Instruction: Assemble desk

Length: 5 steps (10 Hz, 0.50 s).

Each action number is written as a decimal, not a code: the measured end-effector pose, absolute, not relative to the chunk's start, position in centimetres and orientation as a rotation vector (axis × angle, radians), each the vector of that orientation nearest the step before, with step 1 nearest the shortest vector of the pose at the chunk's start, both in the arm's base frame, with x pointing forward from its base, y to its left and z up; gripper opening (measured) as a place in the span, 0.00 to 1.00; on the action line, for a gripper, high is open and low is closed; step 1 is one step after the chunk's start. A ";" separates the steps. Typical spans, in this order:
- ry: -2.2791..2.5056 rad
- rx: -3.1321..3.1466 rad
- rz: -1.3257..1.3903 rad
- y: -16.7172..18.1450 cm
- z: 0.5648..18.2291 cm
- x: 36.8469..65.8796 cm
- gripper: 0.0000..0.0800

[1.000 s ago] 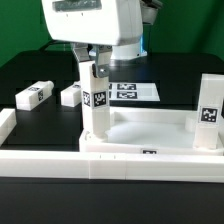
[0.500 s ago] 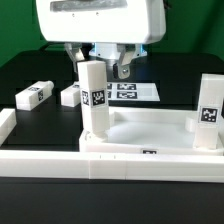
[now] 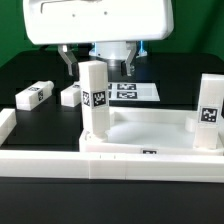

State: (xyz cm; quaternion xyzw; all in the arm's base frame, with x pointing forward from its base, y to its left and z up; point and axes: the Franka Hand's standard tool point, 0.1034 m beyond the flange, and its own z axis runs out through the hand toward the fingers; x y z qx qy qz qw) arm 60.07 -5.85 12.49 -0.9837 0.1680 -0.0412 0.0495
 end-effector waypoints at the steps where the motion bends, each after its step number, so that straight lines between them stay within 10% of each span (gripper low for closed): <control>1: 0.342 -3.039 -0.153 -5.9 12.4 60.2 0.81; 5: -0.322 -3.092 -0.202 -6.8 12.1 59.7 0.81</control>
Offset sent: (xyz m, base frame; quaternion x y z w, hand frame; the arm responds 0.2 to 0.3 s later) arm -0.0118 -0.0046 -0.0001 -0.0002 0.0205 -0.2610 0.9651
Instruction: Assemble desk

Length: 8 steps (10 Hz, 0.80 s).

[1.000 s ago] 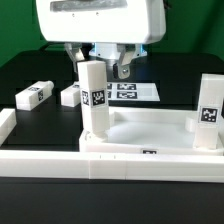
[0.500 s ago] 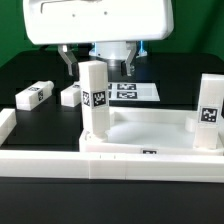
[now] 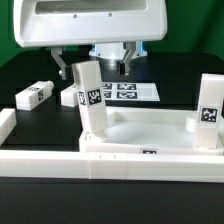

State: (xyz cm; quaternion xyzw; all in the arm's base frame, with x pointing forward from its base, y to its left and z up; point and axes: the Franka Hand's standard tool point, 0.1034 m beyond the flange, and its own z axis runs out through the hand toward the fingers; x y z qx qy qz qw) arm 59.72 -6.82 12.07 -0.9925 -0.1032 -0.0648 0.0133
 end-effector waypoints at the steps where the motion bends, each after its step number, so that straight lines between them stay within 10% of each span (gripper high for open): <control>1: -0.422 -3.087 -0.205 -7.1 11.8 59.4 0.81; 7: -0.575 -3.068 -0.202 -7.4 11.9 59.2 0.81; 8: -0.575 -3.068 -0.201 -7.4 11.8 59.2 0.59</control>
Offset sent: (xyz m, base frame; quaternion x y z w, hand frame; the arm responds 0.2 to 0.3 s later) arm -0.0088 -0.0017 0.0056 0.0161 -0.0103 0.0068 0.9998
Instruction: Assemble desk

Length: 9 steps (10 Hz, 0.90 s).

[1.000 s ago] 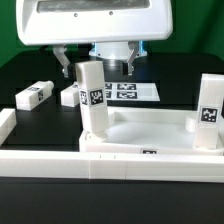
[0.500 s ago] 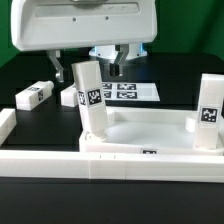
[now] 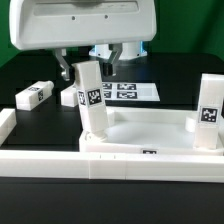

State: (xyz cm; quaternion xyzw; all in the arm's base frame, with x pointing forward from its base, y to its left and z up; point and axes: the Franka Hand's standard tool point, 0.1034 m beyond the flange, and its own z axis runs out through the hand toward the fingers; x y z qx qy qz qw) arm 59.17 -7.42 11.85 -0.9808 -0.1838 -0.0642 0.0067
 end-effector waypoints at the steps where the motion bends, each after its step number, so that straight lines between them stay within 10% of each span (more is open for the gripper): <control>1: -0.576 -3.068 -0.200 -7.4 11.8 59.2 0.37; 9: 0.326 -3.030 -0.165 -6.8 11.7 59.1 0.36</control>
Offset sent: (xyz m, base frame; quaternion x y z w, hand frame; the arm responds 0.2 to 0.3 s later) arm 0.0000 0.0000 0.0000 0.0000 0.0000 0.0000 1.0000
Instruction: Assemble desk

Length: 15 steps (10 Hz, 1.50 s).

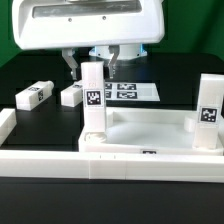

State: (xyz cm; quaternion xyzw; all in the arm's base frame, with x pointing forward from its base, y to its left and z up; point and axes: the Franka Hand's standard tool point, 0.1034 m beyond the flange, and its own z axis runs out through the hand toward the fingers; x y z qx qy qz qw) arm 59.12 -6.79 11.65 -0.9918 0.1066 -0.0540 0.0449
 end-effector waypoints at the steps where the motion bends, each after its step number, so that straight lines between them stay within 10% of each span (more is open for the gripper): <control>1: 0.474 -2.993 -0.160 -6.8 11.6 59.1 0.36; 11: 1.356 -2.631 -0.093 -6.6 11.6 59.4 0.36; 15: 1.014 -2.796 -0.128 -6.1 11.6 59.5 0.70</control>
Offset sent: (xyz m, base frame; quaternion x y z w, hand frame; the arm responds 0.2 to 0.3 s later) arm 0.0006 -0.0027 -0.0064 0.0028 -0.0224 0.2564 0.9663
